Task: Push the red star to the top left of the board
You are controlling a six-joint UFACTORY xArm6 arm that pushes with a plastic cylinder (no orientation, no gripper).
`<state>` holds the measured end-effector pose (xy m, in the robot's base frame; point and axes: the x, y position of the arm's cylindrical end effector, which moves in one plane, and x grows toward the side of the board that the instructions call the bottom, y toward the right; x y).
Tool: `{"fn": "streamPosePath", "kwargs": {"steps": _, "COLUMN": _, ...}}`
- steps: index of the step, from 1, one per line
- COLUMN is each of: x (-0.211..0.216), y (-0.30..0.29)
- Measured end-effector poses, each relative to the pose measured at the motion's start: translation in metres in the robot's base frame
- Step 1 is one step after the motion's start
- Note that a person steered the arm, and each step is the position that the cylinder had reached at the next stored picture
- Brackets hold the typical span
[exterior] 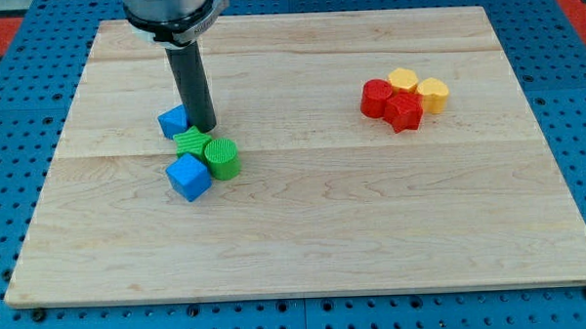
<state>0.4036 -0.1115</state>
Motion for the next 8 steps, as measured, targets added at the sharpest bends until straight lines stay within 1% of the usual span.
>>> {"fn": "streamPosePath", "kwargs": {"steps": 1, "x": 0.0, "y": 0.012}}
{"fn": "streamPosePath", "kwargs": {"steps": 2, "x": -0.017, "y": 0.008}}
{"fn": "streamPosePath", "kwargs": {"steps": 3, "x": -0.075, "y": 0.018}}
{"fn": "streamPosePath", "kwargs": {"steps": 4, "x": -0.041, "y": -0.01}}
{"fn": "streamPosePath", "kwargs": {"steps": 5, "x": 0.001, "y": 0.001}}
{"fn": "streamPosePath", "kwargs": {"steps": 6, "x": 0.004, "y": 0.0}}
{"fn": "streamPosePath", "kwargs": {"steps": 7, "x": -0.033, "y": -0.001}}
{"fn": "streamPosePath", "kwargs": {"steps": 8, "x": -0.025, "y": -0.057}}
